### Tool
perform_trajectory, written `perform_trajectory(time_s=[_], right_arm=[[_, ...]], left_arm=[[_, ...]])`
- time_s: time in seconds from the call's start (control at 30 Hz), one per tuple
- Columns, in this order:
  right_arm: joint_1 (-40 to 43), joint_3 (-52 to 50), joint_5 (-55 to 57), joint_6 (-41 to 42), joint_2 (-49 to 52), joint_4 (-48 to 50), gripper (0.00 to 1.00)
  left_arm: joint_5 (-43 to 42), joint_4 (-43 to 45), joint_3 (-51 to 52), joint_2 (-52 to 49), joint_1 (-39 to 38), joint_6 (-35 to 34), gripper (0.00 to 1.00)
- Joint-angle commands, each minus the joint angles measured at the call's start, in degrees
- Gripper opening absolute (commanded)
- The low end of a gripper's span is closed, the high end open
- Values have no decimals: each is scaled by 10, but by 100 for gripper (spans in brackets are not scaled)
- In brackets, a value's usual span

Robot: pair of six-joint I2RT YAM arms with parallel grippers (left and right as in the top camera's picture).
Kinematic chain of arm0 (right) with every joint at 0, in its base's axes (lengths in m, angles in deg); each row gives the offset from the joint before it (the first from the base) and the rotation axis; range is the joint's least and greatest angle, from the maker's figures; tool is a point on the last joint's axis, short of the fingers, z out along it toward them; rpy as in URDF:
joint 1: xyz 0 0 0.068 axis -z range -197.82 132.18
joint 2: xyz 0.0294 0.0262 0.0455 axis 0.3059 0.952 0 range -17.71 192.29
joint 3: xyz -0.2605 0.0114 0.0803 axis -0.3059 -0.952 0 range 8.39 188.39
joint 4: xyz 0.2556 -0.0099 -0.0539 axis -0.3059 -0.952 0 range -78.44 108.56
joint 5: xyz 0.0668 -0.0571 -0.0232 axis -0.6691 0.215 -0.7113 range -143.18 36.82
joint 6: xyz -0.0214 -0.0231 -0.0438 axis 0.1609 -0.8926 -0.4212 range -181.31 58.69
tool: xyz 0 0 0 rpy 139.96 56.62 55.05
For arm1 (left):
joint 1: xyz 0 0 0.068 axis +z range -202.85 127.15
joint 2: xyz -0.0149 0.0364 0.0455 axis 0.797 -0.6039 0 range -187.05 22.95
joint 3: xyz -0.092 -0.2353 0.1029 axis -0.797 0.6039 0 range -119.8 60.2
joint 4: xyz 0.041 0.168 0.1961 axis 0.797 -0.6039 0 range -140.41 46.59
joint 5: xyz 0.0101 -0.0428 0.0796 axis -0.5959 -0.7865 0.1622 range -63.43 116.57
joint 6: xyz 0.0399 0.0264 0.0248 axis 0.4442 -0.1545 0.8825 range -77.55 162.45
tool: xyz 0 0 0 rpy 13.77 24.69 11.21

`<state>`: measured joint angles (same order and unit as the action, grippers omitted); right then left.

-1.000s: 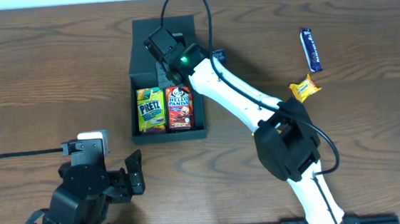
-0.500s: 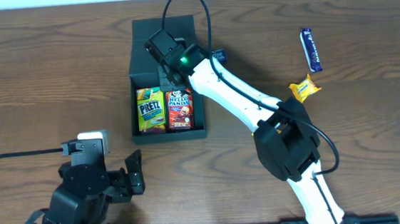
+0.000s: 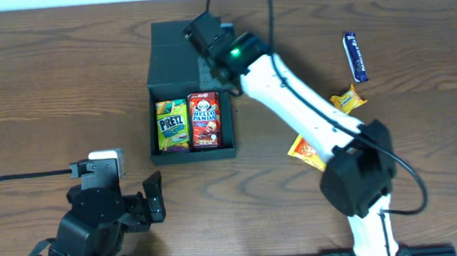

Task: Pack container
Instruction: 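Lift the right gripper out and move it to the blue Dairy Milk bar, then grasp the blue Dairy Milk bar with the right gripper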

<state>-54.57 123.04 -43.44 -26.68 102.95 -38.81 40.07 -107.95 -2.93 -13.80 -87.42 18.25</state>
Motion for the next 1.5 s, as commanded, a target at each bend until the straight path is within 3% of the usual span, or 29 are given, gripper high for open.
perform_trajectory(time_s=[0.0,0.13,0.23,0.37,0.4,0.5,0.63,0.97,1.17,1.47], right_arm=[[21,0,50,-52,-41,-10,4],[52,0,70,-75,-67,-38,9],[81,0,70,-75,-79,-60,18],[129,0,70,-90,-85,-90,42],[139,0,70,-97,-85,-96,56],[176,0,70,-127,-85,-106,83],[222,0,70,-169,-85,-103,99],[329,0,63,-262,-78,-73,99],[391,-1,-34,-311,-50,-49,93],[421,-1,-91,-387,32,-17,90]], left_arm=[[0,-2,-3,1,0,-7,95],[0,-2,-3,1,0,-7,95],[0,-2,-3,1,0,-7,95],[0,-2,-3,1,0,-7,95],[0,-2,-3,1,0,-7,95],[0,-2,-3,1,0,-7,95],[0,-2,-3,1,0,-7,95],[0,-2,-3,1,0,-7,95],[0,-2,-3,1,0,-7,95],[0,-2,-3,1,0,-7,95]])
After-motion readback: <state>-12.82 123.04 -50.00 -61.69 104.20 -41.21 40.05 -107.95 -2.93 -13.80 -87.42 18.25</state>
